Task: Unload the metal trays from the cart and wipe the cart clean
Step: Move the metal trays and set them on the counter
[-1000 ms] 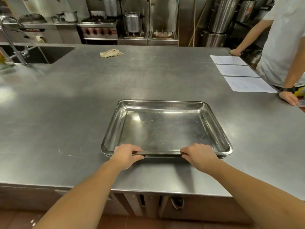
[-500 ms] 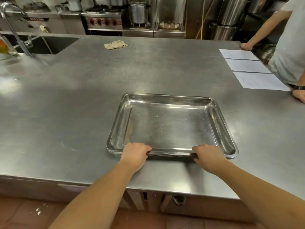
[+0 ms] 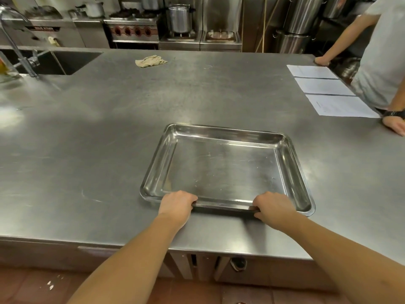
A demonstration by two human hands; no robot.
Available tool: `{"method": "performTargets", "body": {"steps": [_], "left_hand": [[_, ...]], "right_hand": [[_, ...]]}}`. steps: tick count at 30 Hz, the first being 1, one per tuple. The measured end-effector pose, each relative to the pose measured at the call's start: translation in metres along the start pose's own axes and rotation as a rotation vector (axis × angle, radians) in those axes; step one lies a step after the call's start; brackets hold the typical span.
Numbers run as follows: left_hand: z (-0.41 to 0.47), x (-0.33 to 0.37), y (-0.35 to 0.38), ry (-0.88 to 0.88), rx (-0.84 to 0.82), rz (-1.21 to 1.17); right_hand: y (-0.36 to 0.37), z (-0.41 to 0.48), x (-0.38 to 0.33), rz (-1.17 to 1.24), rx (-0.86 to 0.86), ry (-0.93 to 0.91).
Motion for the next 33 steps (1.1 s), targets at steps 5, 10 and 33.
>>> {"method": "performTargets", "body": {"steps": [5, 10, 33], "left_hand": [[-0.003, 0.008, 0.000, 0.006, -0.013, 0.026], [-0.006, 0.012, -0.001, -0.042, -0.013, 0.039], [-0.028, 0.009, 0.002, -0.113, 0.015, -0.392]], "right_hand": [[0.000, -0.003, 0.006, -0.011, 0.001, 0.034], [0.000, -0.005, 0.007, -0.016, 0.000, 0.054], [-0.002, -0.011, -0.019, 0.292, 0.041, 0.025]]}}
Point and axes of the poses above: each hand's wrist, its own z-axis towards the middle knuckle, its own y-axis out of the palm, x = y × z, the point moved 7 cm from there along z, towards the middle knuckle, and after that the axes turned 4 degrees about x, right-handed, at the moved point
